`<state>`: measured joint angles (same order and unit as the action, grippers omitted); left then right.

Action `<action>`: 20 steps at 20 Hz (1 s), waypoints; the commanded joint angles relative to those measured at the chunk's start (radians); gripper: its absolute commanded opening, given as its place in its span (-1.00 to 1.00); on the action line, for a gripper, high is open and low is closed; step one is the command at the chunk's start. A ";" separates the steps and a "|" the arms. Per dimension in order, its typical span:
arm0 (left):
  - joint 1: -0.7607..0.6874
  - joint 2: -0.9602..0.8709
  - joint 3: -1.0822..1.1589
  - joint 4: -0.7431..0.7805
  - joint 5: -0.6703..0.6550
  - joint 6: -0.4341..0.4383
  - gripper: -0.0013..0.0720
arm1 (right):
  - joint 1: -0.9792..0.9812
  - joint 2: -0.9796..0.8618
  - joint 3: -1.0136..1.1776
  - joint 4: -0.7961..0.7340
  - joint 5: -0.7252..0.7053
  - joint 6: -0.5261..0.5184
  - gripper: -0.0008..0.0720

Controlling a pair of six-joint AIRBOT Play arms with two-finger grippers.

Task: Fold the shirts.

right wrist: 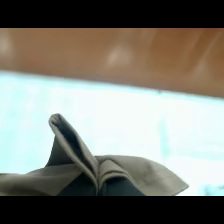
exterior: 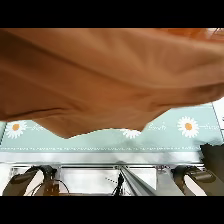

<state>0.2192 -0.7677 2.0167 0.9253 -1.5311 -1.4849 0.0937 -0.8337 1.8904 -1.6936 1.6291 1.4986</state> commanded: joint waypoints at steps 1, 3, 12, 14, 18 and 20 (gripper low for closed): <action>0.001 -0.095 -0.040 0.036 -0.018 0.007 -0.90 | 0.000 -0.127 0.000 0.149 0.141 -0.020 -0.90; -0.002 -0.206 -0.039 0.033 0.005 0.023 -0.90 | 0.000 -0.243 0.000 0.219 0.146 -0.041 -0.90; -0.031 -0.721 -0.039 0.005 0.162 0.086 -0.90 | -0.076 -0.731 0.000 0.351 -0.139 -0.048 -0.90; -0.064 -0.807 -0.039 -0.030 0.270 0.086 -0.90 | -0.124 -0.796 0.000 0.399 -0.234 0.014 -0.90; -0.169 -0.960 -0.039 -0.036 0.461 0.086 -0.90 | -0.205 -0.899 0.000 0.497 -0.351 0.103 -0.90; -0.217 -1.039 -0.039 -0.035 0.468 0.086 -0.90 | -0.224 -0.951 0.000 0.543 -0.333 0.101 -0.90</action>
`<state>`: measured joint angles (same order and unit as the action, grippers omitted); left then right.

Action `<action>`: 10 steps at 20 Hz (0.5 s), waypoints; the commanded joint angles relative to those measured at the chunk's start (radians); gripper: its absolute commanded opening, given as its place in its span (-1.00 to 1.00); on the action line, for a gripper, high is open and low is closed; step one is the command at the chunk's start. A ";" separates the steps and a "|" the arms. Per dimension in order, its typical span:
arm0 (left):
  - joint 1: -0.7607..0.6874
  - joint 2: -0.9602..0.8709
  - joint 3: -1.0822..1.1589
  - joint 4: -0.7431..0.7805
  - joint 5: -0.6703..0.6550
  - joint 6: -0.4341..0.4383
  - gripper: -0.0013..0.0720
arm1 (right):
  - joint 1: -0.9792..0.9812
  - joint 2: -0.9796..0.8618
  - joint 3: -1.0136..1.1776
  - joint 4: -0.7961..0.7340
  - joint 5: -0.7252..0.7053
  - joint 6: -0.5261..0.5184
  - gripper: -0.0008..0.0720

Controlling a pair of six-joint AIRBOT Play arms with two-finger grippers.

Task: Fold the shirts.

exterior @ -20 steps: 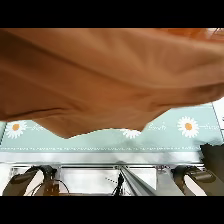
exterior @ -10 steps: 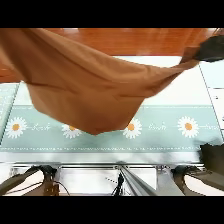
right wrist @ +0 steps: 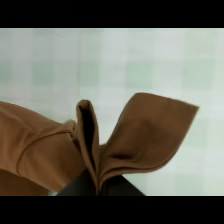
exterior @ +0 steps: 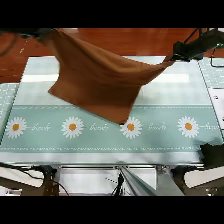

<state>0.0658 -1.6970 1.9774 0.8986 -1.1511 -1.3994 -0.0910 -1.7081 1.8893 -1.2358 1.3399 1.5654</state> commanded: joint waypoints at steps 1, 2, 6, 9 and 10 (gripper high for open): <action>-0.079 -0.144 0.000 -0.008 0.079 0.000 -0.90 | -0.039 -0.101 0.001 0.085 -0.026 0.026 -0.90; -0.090 -0.176 0.000 -0.008 0.065 0.000 -0.90 | -0.038 -0.121 0.001 0.085 -0.008 0.006 -0.90; -0.078 -0.230 0.000 -0.008 -0.035 -0.037 -0.42 | -0.030 -0.166 0.001 0.084 0.042 -0.043 -0.90; 0.004 -0.209 0.051 -0.008 -0.216 -0.164 0.65 | -0.035 -0.160 0.001 0.074 0.059 -0.069 -0.90; 0.041 -0.191 0.069 -0.008 -0.303 -0.201 0.65 | -0.040 -0.160 0.001 0.075 0.077 -0.077 -0.90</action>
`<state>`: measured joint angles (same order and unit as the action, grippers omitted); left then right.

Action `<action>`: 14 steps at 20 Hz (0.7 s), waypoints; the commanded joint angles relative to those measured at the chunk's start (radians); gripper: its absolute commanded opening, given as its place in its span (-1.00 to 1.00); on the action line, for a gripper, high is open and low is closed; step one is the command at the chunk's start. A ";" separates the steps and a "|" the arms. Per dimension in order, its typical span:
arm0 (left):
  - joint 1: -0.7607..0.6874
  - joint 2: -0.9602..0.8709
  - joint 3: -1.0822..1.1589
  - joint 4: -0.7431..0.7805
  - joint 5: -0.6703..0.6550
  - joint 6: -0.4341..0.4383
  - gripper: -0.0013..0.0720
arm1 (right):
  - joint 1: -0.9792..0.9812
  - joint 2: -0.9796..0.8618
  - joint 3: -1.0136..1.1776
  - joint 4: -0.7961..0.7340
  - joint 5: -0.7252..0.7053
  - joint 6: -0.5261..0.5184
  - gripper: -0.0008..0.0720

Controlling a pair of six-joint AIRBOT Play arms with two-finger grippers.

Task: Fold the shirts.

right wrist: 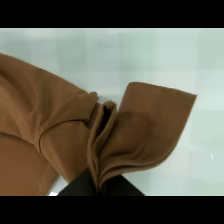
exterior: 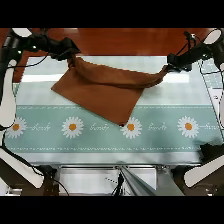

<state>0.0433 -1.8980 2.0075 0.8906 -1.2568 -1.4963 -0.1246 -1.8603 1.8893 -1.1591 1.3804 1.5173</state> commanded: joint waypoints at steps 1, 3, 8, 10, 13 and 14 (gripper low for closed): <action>0.101 0.042 0.038 0.001 -0.289 -0.122 0.65 | -0.012 -0.008 0.001 -0.002 0.058 -0.039 -0.90; 0.143 0.118 0.013 0.040 -0.439 -0.111 0.65 | -0.018 -0.008 0.001 -0.014 0.092 -0.063 -0.90; 0.105 0.423 -0.409 0.160 -0.406 -0.049 0.65 | -0.024 -0.008 0.001 -0.064 0.130 -0.081 -0.90; 0.063 0.533 -0.690 0.135 -0.278 -0.051 0.67 | -0.024 -0.008 0.001 -0.050 0.129 -0.081 -0.90; -0.001 0.609 -1.033 -0.072 -0.075 -0.041 0.70 | -0.024 -0.008 0.001 -0.043 0.115 -0.081 -0.90; -0.024 0.608 -1.101 -0.136 -0.018 -0.030 0.70 | -0.024 -0.008 0.001 -0.043 0.110 -0.081 -0.90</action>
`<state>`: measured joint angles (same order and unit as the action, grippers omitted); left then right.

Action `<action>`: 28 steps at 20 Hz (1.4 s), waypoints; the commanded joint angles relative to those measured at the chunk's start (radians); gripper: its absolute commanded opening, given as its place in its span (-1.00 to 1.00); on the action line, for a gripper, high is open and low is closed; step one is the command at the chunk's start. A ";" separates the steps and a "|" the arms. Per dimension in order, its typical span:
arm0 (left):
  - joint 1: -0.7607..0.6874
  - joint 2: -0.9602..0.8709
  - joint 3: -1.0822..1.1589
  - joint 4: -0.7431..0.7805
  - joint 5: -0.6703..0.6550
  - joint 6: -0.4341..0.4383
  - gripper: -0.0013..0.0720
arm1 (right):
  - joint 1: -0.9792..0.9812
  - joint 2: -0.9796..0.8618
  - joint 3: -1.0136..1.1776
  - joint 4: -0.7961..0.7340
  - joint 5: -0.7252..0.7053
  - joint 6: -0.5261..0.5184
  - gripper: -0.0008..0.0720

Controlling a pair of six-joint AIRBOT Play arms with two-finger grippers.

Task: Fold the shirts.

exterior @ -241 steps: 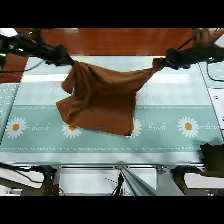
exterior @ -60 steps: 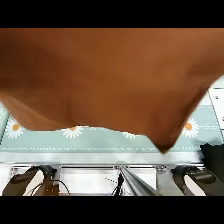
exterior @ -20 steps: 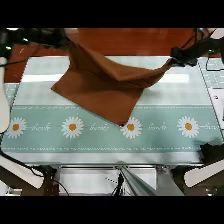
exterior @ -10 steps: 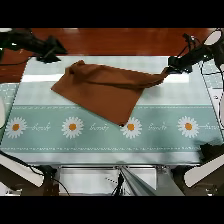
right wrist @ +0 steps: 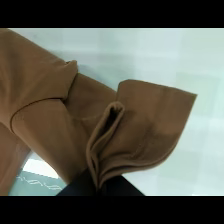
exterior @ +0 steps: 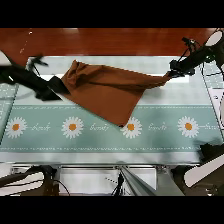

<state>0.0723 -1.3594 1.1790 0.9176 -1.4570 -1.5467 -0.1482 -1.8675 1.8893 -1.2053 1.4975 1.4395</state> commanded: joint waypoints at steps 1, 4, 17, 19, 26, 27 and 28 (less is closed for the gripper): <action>-0.080 0.066 -0.327 -0.209 0.250 0.028 0.70 | 0.000 -0.001 0.001 0.003 -0.014 -0.003 -0.90; -0.153 0.048 -0.372 -0.239 0.429 0.027 0.71 | 0.000 -0.001 0.001 0.024 -0.036 -0.004 -0.90; -0.166 -0.135 -0.327 -0.275 0.658 0.016 0.69 | 0.000 -0.001 0.001 0.087 -0.068 -0.021 -0.90; -0.166 -0.158 -0.295 -0.275 0.692 0.012 0.67 | 0.002 -0.001 0.001 0.090 -0.069 -0.024 -0.90; -0.185 -0.301 -0.135 -0.276 0.651 -0.041 0.12 | 0.002 -0.001 0.001 0.097 -0.088 -0.031 -0.90; -0.187 -0.322 -0.114 -0.276 0.634 -0.041 -0.12 | 0.002 -0.001 0.001 0.097 -0.087 -0.030 -0.90; -0.187 -0.343 -0.097 -0.276 0.621 -0.047 -0.17 | 0.002 -0.001 0.001 0.097 -0.087 -0.030 -0.90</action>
<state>-0.1085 -1.6455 1.0260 0.6388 -0.7986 -1.5764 -0.1471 -1.8675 1.8893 -1.1095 1.4155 1.4105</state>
